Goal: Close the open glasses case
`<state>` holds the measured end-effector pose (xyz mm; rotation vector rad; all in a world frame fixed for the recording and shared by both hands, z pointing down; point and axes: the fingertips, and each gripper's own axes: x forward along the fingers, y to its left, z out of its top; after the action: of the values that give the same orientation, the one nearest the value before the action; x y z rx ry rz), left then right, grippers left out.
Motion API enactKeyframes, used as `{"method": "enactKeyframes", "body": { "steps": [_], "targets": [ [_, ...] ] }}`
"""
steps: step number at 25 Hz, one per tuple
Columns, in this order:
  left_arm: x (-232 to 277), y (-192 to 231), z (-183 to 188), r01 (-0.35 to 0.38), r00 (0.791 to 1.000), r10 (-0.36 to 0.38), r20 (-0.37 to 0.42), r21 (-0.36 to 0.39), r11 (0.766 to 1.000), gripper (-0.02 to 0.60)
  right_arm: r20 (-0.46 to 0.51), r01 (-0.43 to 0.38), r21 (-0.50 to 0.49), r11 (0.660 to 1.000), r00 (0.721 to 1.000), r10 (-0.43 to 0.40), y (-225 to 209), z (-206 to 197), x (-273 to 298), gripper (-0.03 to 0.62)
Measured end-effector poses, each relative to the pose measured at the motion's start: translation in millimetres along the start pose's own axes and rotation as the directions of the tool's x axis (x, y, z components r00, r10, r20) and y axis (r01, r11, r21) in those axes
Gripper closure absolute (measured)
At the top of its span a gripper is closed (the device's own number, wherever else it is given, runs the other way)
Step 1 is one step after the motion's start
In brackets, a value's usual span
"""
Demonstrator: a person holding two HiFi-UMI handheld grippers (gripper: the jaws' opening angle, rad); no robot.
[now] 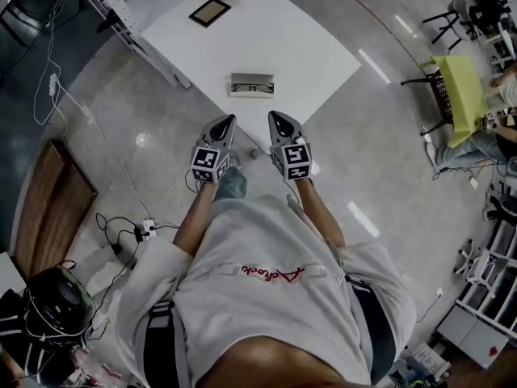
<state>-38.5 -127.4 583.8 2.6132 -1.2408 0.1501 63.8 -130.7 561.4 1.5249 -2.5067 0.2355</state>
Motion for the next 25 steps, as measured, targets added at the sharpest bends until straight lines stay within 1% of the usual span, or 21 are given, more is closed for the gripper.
{"method": "enactKeyframes", "body": {
  "steps": [6,11,15,25],
  "targets": [
    [24.8,32.2,11.9,0.031,0.999,-0.031,-0.016,0.001,1.000,0.561,0.001,0.028,-0.003,1.000,1.000,-0.028,-10.9,19.1,39.4,0.580],
    [50.6,54.5,20.8,0.071,0.997,-0.071,-0.023,0.005,0.997,0.561,-0.001,0.062,-0.007,0.998,0.998,-0.062,-24.1,27.3,67.8,0.580],
    [67.8,68.9,23.2,0.117,0.993,-0.117,-0.029,0.005,0.993,0.561,-0.007,0.094,-0.002,0.996,0.996,-0.094,-30.7,31.6,88.6,0.580],
    [98.6,87.7,26.1,0.189,0.980,-0.189,-0.059,0.006,0.982,0.561,-0.007,0.161,0.009,0.987,0.987,-0.160,-47.5,40.0,112.6,0.580]
  ]
}}
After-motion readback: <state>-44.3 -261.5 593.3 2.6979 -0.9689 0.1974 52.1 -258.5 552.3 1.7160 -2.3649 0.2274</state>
